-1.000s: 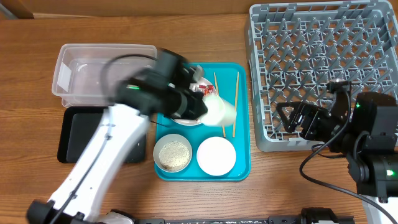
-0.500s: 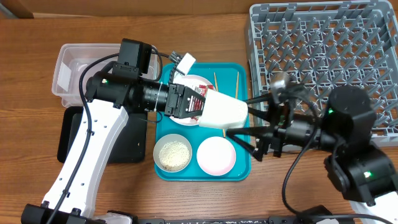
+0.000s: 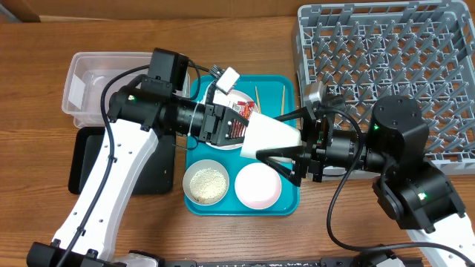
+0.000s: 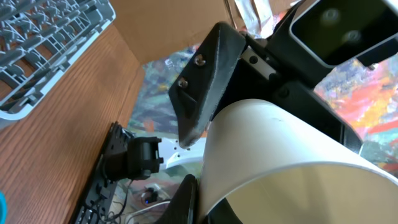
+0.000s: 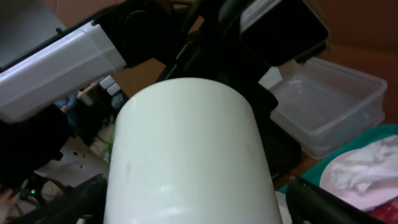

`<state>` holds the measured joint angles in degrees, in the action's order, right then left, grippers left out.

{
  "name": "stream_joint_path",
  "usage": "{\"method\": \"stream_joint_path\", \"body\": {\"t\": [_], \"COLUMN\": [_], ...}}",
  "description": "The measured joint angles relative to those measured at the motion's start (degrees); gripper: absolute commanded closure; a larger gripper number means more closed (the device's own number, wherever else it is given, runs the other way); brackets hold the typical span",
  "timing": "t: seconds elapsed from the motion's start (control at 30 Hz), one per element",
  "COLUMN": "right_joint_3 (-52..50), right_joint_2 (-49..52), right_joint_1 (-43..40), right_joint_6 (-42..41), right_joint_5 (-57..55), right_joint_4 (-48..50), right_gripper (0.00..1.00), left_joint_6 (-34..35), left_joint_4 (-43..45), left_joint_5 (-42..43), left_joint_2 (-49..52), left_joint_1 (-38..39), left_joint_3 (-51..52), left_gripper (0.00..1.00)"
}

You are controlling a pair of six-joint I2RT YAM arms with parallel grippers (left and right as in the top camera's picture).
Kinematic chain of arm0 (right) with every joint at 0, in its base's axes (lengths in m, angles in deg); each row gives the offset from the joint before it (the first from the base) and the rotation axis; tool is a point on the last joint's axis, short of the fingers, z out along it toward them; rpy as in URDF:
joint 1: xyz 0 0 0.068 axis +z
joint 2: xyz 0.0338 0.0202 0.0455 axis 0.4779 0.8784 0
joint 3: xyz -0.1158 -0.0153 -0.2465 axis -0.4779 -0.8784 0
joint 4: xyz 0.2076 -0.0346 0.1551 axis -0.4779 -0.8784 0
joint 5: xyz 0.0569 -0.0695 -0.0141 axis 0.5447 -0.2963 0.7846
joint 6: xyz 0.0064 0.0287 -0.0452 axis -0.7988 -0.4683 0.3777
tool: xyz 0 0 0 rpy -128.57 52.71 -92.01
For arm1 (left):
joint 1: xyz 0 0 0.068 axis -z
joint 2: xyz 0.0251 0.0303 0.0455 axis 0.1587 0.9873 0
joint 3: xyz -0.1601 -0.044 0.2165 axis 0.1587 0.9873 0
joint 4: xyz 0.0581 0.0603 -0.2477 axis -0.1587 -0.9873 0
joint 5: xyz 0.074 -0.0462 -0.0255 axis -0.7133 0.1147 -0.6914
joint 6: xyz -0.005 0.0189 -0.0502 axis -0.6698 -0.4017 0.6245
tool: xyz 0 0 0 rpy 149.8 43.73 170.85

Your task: Sort waste into correct bins and load items into the dishwasher

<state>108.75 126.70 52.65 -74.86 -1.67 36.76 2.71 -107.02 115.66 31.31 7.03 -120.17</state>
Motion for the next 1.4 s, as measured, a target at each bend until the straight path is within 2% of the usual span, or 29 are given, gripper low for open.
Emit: {"method": "stream_joint_path", "body": {"t": [0.23,0.27,0.33,0.37,0.43,0.57,0.63,0.8,0.87,1.0,1.17,1.33,1.4], "right_joint_3": [0.0,0.0,0.0,0.0,0.0,0.0,0.0,0.28,0.42,0.57,0.57,0.57,0.57], "right_joint_2": [-0.61,-0.61,-0.72,-0.92,-1.16,-2.67,-4.37,-8.96,-9.16,-5.18,6.08,16.33,18.99], "right_joint_1": [-0.09,-0.09,-0.11,-0.09,-0.11,-1.44,-3.48,-11.76,-14.03,-15.76,-15.8,-15.82,-15.8], "right_joint_6": [-0.44,-0.5,-0.57,-0.39,-0.35,-0.22,-0.15,-2.49,-4.57,-9.42,-12.09,-13.03,-13.27], "right_joint_5": [-0.74,-0.79,-0.92,-1.11,-1.57,-5.51,-9.27,-28.59,-35.26,-44.94,-49.0,-49.99,-50.21], "right_joint_4": [0.2,0.2,-0.15,-0.68,-0.87,-3.76,-7.41,-20.37,-25.53,-36.89,-40.26,-38.8,-38.12], "right_gripper": [0.39,0.41,0.41,0.41,0.42,0.42,0.41,0.42,0.46,0.45,0.44,0.32,0.19], "left_joint_6": [-0.39,-0.66,-1.09,-1.33,-1.27,-1.11,-1.03,0.79,1.44,1.73,1.84,1.84,1.84], "left_joint_4": [0.0,0.04,0.0,-0.02,-0.02,-1.03,-3.45,-8.61,-8.81,-8.22,-7.78,-8.59,-8.59], "left_joint_5": [-0.24,-0.28,-0.37,-0.44,-0.81,-4.85,-10.51,-27.78,-32.35,-37.33,-40.76,-44.92,-46.73], "left_joint_2": [0.0,0.0,0.0,0.0,0.0,0.0,0.0,0.02,0.02,0.02,0.02,0.02,0.02], "left_joint_1": [0.15,0.15,0.15,0.26,0.26,0.24,-0.15,-0.9,-0.87,-0.81,0.13,2.58,4.22], "left_joint_3": [0.0,0.0,0.0,0.0,0.0,0.0,0.0,0.0,0.0,0.0,0.0,0.0,0.0], "left_gripper": [0.95,0.91,0.71,0.52,0.0,0.0,0.0,0.0,0.0,0.0,0.02,0.03,0.04]}}
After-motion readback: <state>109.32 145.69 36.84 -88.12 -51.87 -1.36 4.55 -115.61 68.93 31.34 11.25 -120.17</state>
